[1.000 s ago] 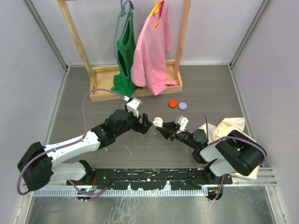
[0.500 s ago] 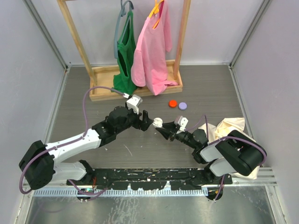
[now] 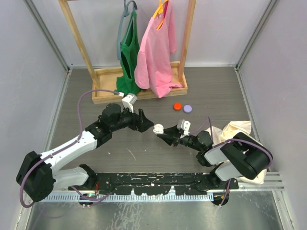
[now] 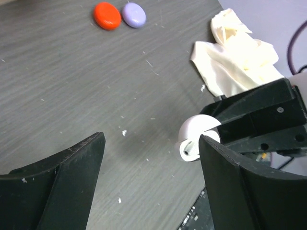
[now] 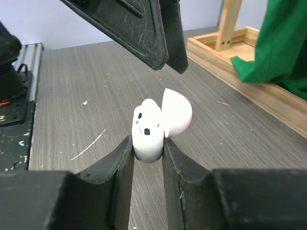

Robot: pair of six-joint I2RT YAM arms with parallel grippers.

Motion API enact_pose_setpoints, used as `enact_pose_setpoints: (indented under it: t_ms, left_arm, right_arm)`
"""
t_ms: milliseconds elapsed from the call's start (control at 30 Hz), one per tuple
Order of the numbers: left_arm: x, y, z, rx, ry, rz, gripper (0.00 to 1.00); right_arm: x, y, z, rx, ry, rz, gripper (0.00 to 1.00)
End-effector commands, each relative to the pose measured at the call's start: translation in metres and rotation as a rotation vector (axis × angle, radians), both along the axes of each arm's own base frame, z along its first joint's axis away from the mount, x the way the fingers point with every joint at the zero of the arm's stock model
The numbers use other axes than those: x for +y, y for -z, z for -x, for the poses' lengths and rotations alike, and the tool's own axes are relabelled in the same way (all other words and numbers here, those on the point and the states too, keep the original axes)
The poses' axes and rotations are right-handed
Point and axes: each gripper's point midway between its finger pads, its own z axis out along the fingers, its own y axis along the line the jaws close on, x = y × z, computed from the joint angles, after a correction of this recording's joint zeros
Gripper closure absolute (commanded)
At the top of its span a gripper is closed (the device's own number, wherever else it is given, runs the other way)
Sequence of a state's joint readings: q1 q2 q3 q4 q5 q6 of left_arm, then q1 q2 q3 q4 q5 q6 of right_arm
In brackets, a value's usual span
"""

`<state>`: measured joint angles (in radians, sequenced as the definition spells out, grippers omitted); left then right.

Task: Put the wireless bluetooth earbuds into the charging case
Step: Close the charging case.

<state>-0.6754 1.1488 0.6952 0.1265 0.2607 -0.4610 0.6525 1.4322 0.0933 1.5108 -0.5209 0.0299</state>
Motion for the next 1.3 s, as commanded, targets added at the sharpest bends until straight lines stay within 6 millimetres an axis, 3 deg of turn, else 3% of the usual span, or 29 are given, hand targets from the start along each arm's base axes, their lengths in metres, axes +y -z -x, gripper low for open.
enact_pose_setpoints:
  t_ms: [0, 433, 833, 1267]
  left_arm:
    - [-0.006, -0.035, 0.017, 0.019, 0.101, 0.109, 0.19]
    - [-0.017, -0.056, 0.048, 0.092, 0.262, 0.261, 0.20]
    - [-0.023, -0.084, 0.067, 0.078, 0.376, 0.373, 0.37]
    - [-0.021, -0.091, 0.081, 0.081, 0.428, 0.431, 0.45]
  right_arm:
    - [0.011, -0.046, 0.015, -0.156, -0.118, -0.098, 0.99]
    - [0.023, -0.070, 0.028, -0.172, -0.248, -0.093, 0.99]
    - [0.030, -0.083, 0.030, -0.166, -0.296, -0.107, 0.99]
    - [0.032, -0.076, 0.030, -0.141, -0.314, -0.075, 0.99]
